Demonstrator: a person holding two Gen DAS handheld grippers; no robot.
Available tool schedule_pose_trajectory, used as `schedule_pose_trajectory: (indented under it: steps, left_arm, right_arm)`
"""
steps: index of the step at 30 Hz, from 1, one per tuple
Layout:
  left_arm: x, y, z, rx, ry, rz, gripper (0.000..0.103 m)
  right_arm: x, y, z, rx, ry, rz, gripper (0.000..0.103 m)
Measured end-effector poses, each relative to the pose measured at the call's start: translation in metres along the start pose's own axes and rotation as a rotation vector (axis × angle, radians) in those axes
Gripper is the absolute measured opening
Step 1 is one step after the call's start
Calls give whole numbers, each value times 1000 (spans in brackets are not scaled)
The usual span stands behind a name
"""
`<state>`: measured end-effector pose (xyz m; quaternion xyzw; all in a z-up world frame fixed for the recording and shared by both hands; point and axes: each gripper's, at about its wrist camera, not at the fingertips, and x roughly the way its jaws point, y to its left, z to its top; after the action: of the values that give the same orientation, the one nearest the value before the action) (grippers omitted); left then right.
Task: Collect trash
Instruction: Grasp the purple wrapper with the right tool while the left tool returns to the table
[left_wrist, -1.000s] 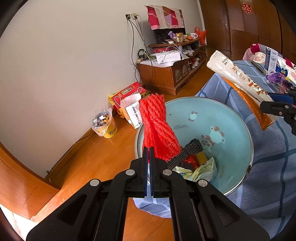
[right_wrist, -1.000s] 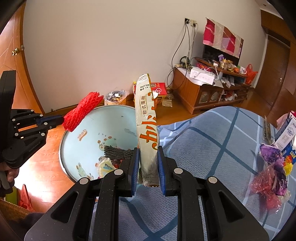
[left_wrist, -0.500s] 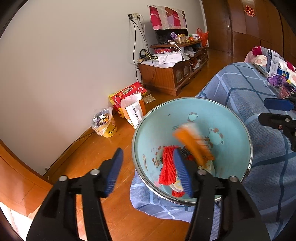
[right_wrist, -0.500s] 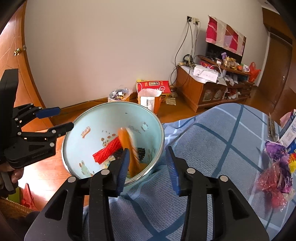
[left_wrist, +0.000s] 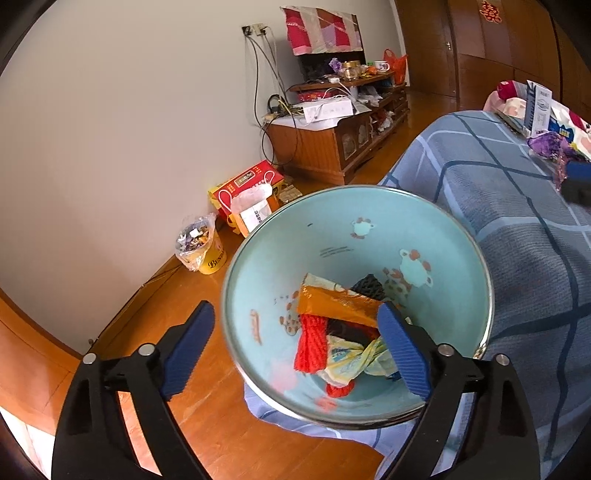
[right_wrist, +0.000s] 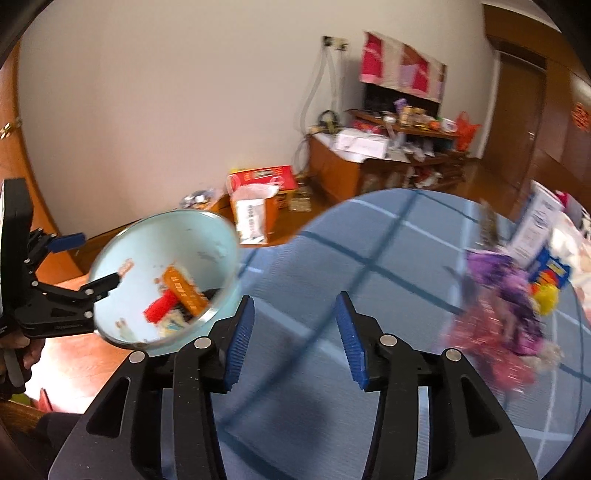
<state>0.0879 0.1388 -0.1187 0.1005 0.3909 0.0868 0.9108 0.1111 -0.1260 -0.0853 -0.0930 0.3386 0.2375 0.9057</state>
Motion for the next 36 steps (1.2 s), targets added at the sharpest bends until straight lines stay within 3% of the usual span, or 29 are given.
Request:
schedule_pose_trajectory:
  steps: [2, 9, 12, 17, 24, 27, 36]
  left_arm:
    - [0, -4, 4, 0, -10, 7, 95]
    - [1, -7, 21, -27, -38, 32, 97]
    - [2, -11, 26, -26, -40, 35, 97]
    - [15, -12, 31, -26, -34, 68, 97]
    - [24, -7, 37, -48, -21, 87, 97]
    - [20, -13, 39, -34, -30, 74, 97]
    - [1, -54, 55, 31, -72, 9, 97]
  right_arm:
    - [-8, -24, -4, 30, -9, -55, 46]
    - [-31, -113, -15, 180, -33, -271, 46]
    - [-29, -142, -21, 226, -6, -322, 46]
    - [-18, -164, -28, 258, 37, -320, 45]
    - [-6, -169, -30, 272, 82, -281, 28]
    - [-8, -169, -30, 275, 74, -265, 17]
    - [-30, -163, -29, 285, 2, -243, 11]
